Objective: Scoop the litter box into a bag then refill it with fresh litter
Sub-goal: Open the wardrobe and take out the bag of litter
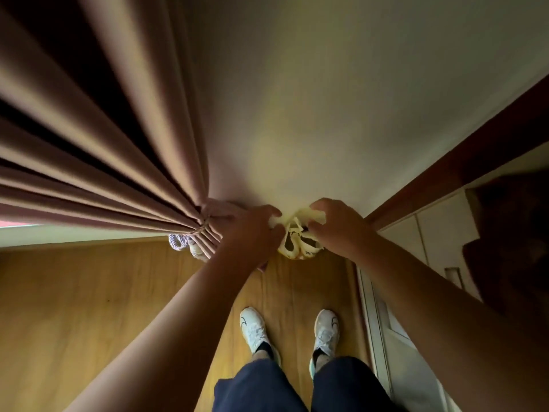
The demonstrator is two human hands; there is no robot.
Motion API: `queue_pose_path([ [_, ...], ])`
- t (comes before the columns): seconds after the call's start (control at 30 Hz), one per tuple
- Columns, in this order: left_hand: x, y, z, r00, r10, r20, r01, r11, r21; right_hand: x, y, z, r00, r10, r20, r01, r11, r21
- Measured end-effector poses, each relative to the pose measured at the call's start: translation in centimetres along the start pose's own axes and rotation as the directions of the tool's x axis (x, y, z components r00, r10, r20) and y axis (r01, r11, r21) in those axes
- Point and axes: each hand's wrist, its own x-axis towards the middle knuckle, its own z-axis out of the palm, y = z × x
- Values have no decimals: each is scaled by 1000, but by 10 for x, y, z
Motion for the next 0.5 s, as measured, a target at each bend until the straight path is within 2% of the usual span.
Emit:
queue_pose_path([
  [0.1,35,-20,32,999,11,-42,-13,999,-50,36,18,42,999,24,-21,-23,998,60],
  [0.23,81,-49,85,998,-40,57,43,997,-56,77,40,90,997,71,8,-72,995,66],
  [0.4,131,-91,155,960,-183,210,244,917,-316,124,72,141,993,88,83,-91,995,28],
  [0.5,157,-116,201,957,-185,225,267,866,-423,152,89,163,988,107,108,-107,994,0],
])
